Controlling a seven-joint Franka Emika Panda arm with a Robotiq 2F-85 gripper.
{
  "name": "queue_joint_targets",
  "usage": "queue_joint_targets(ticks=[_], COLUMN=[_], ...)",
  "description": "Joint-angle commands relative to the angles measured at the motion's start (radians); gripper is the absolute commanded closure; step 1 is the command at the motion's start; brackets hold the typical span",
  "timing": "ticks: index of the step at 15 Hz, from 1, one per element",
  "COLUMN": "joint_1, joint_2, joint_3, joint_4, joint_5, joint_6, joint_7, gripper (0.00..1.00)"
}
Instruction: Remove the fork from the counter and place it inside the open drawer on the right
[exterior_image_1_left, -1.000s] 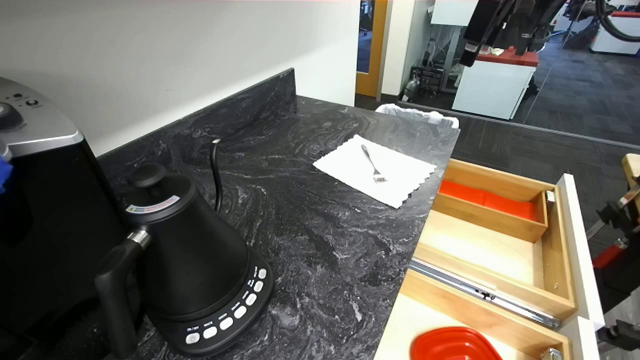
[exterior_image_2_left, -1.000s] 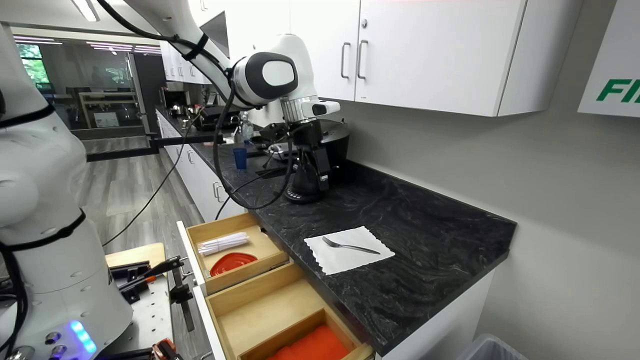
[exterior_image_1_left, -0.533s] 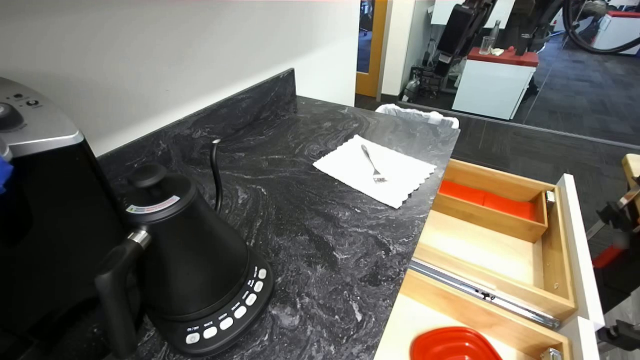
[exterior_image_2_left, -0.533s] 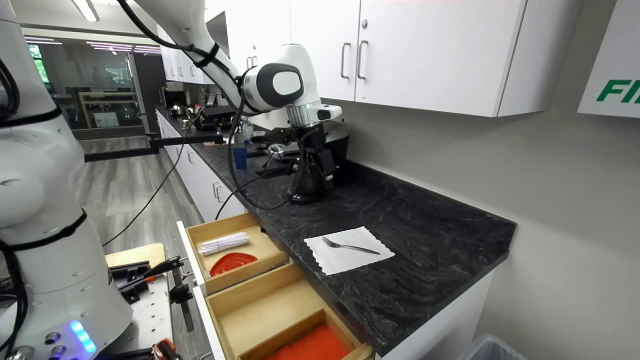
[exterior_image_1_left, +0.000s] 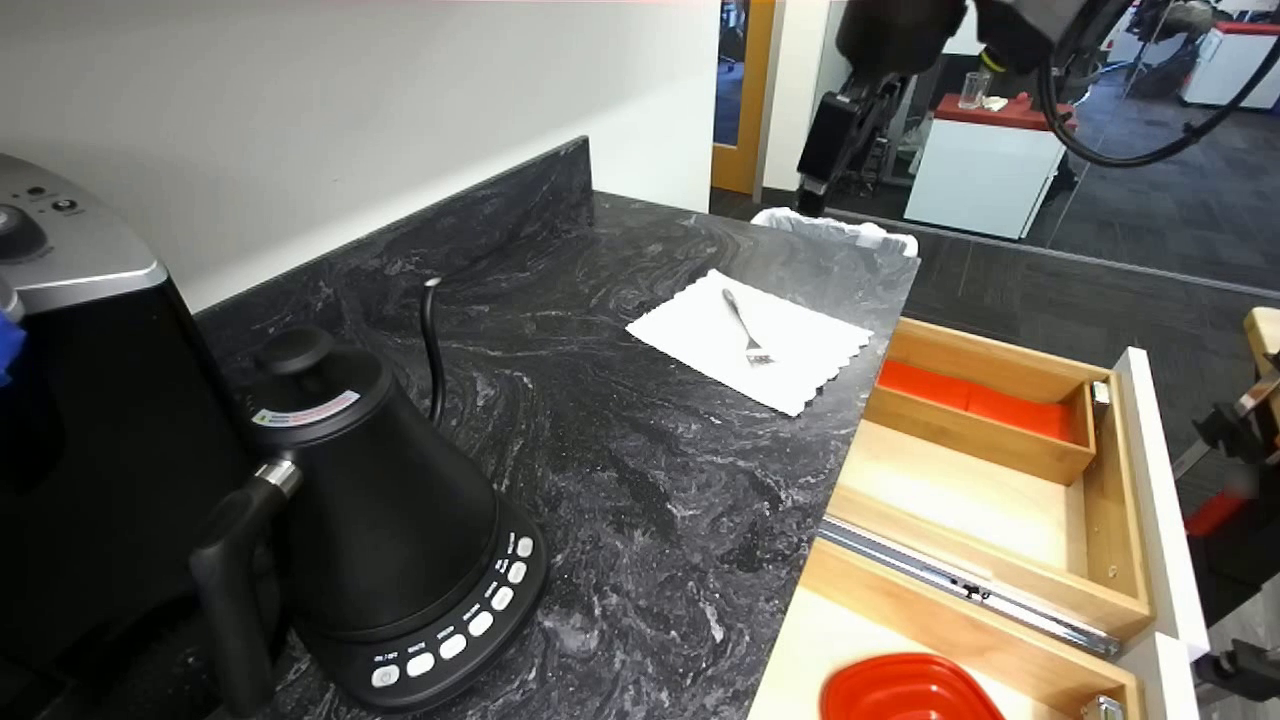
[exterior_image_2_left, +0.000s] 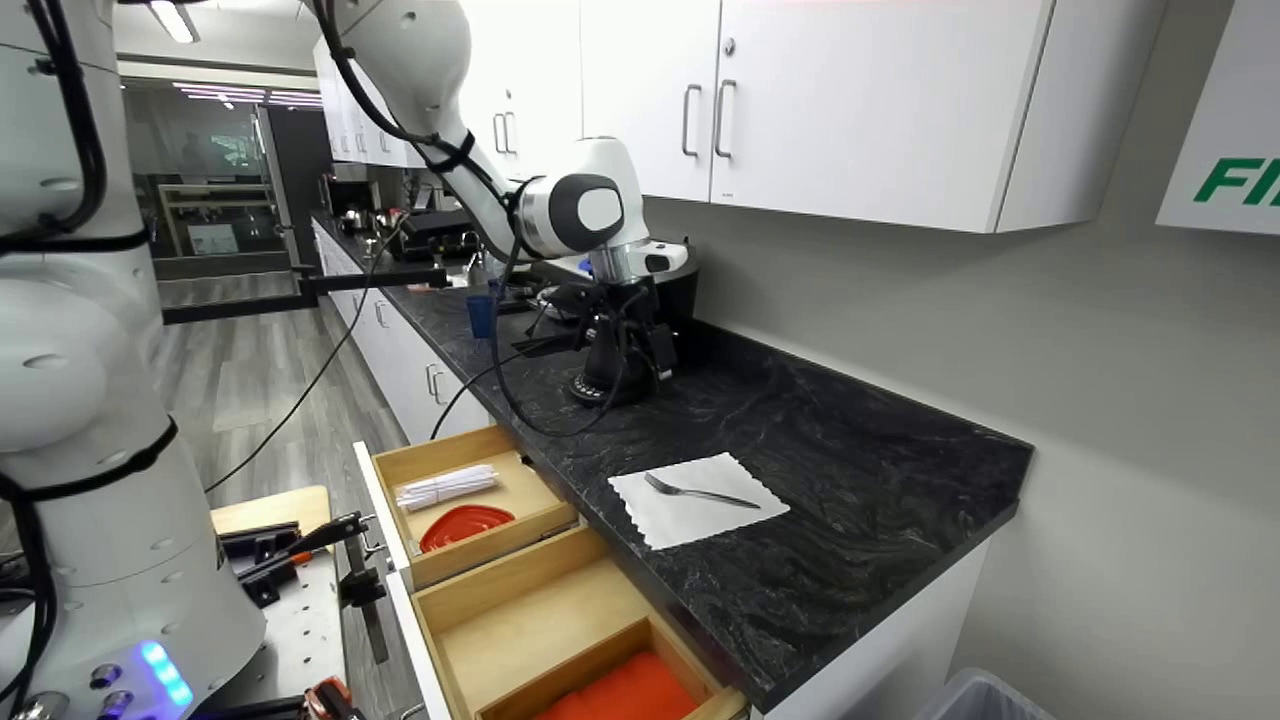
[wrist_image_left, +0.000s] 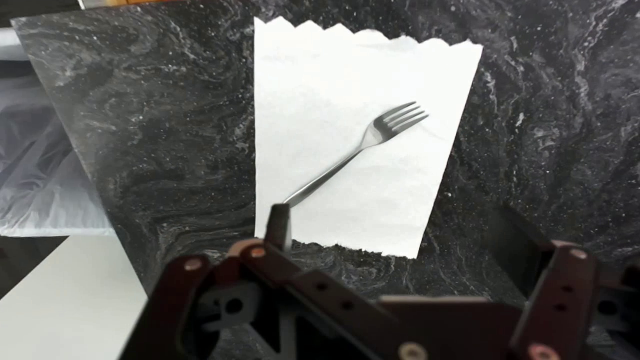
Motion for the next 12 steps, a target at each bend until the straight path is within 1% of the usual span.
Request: queue_joint_targets(ticks=[1, 4, 12], joint_1=[0.041, 0.059, 0.059], joint_2=[0.028, 0.083, 0.086], joint_3=[-0.036, -0.049, -0.051], joint_4=[0.020, 0.060, 0.068], joint_5=[0.011, 0.015, 0.015], joint_6=[0.000, 0.001, 0.001], joint_7=[0.000, 0.011, 0.011], gripper=[0.00, 0.00, 0.00])
